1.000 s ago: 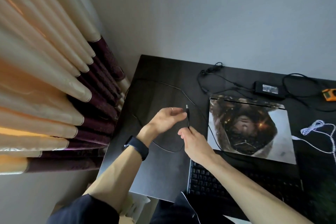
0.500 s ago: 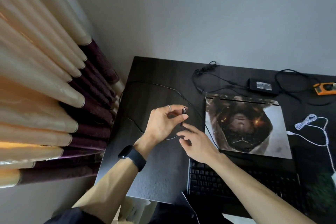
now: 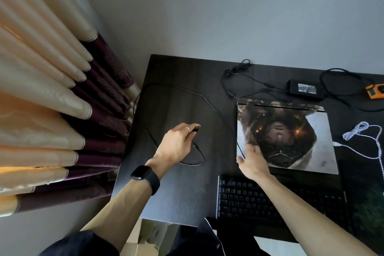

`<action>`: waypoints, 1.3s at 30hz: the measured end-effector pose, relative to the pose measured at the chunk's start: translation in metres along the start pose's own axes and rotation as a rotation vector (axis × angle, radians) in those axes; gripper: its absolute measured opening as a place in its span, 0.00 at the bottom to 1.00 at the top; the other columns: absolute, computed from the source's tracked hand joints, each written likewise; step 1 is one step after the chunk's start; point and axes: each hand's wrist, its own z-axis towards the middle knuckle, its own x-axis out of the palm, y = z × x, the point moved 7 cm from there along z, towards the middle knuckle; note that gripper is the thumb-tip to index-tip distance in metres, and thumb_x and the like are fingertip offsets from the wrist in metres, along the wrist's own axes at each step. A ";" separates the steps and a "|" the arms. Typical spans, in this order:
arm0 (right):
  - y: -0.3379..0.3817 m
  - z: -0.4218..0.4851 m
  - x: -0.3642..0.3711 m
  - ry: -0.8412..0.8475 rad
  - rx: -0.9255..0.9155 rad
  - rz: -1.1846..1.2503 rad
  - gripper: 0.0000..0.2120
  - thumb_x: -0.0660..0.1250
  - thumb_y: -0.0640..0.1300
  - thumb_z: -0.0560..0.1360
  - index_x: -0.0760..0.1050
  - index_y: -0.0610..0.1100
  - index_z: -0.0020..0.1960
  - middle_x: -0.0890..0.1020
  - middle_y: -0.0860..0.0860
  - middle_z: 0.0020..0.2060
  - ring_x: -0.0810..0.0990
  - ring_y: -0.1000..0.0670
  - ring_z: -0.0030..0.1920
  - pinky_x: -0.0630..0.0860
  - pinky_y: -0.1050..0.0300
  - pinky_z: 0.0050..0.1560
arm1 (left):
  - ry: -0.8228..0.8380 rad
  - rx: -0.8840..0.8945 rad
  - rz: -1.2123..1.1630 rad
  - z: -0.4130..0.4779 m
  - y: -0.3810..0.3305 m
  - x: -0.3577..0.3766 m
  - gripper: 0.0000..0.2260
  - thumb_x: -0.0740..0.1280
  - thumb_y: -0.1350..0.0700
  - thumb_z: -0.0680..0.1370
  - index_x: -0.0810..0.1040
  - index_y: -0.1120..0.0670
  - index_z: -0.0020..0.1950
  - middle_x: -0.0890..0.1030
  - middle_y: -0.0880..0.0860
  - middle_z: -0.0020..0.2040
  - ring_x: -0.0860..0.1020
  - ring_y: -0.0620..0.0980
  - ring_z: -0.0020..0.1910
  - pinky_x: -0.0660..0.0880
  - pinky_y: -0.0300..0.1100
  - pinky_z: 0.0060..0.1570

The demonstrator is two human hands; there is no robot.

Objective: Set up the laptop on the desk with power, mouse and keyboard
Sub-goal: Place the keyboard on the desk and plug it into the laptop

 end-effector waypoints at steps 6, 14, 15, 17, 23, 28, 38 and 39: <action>0.031 -0.007 0.042 0.071 -0.200 -0.028 0.20 0.59 0.41 0.81 0.69 0.45 0.73 0.79 0.44 0.59 0.80 0.42 0.59 0.77 0.49 0.58 | 0.201 -0.283 -0.196 0.010 0.017 0.036 0.16 0.58 0.59 0.84 0.75 0.53 0.70 0.74 0.51 0.55 0.78 0.57 0.57 0.70 0.37 0.59; 0.029 -0.014 0.050 0.073 -0.120 -0.015 0.19 0.58 0.47 0.81 0.70 0.50 0.72 0.83 0.47 0.59 0.81 0.42 0.59 0.78 0.49 0.58 | 0.361 -0.100 0.099 0.030 0.010 0.072 0.16 0.57 0.51 0.84 0.64 0.49 0.72 0.81 0.57 0.57 0.79 0.63 0.51 0.76 0.52 0.50; 0.026 -0.013 0.042 0.052 -0.122 0.012 0.18 0.59 0.47 0.81 0.71 0.51 0.70 0.83 0.48 0.58 0.82 0.42 0.58 0.78 0.48 0.58 | 0.386 -0.075 0.125 0.033 0.011 0.080 0.15 0.56 0.50 0.84 0.63 0.49 0.71 0.81 0.57 0.55 0.79 0.63 0.49 0.75 0.51 0.47; 0.018 -0.012 0.025 -0.011 -0.134 0.084 0.15 0.62 0.45 0.80 0.75 0.50 0.66 0.83 0.49 0.58 0.83 0.44 0.56 0.79 0.48 0.58 | 0.448 0.006 0.220 0.037 0.011 0.096 0.13 0.56 0.53 0.84 0.63 0.49 0.69 0.81 0.55 0.56 0.79 0.62 0.50 0.72 0.49 0.45; -0.013 0.008 -0.014 -0.119 -0.148 -0.030 0.14 0.65 0.43 0.79 0.77 0.47 0.63 0.80 0.48 0.59 0.81 0.47 0.56 0.78 0.50 0.60 | 0.390 0.195 0.405 0.058 0.009 0.148 0.22 0.59 0.61 0.81 0.66 0.47 0.74 0.68 0.51 0.67 0.68 0.53 0.66 0.66 0.46 0.64; -0.008 0.039 -0.028 -0.249 -0.269 -0.179 0.12 0.67 0.41 0.77 0.76 0.45 0.60 0.75 0.46 0.61 0.73 0.44 0.61 0.74 0.49 0.59 | 0.225 0.147 0.273 0.076 0.010 0.183 0.20 0.58 0.59 0.83 0.67 0.47 0.74 0.72 0.49 0.70 0.66 0.49 0.72 0.58 0.42 0.71; 0.016 0.099 -0.027 -0.469 -0.461 -0.183 0.21 0.63 0.33 0.75 0.70 0.39 0.67 0.70 0.41 0.68 0.70 0.41 0.66 0.71 0.45 0.66 | -0.032 0.071 0.049 0.063 0.030 0.234 0.13 0.67 0.52 0.79 0.80 0.48 0.64 0.80 0.52 0.59 0.77 0.55 0.60 0.66 0.43 0.62; 0.016 0.102 -0.026 -0.493 -0.465 -0.175 0.19 0.62 0.33 0.75 0.71 0.38 0.66 0.71 0.41 0.68 0.70 0.40 0.66 0.71 0.45 0.66 | -0.076 0.074 0.052 0.063 0.031 0.232 0.13 0.66 0.53 0.79 0.81 0.48 0.62 0.80 0.52 0.56 0.77 0.54 0.57 0.66 0.43 0.59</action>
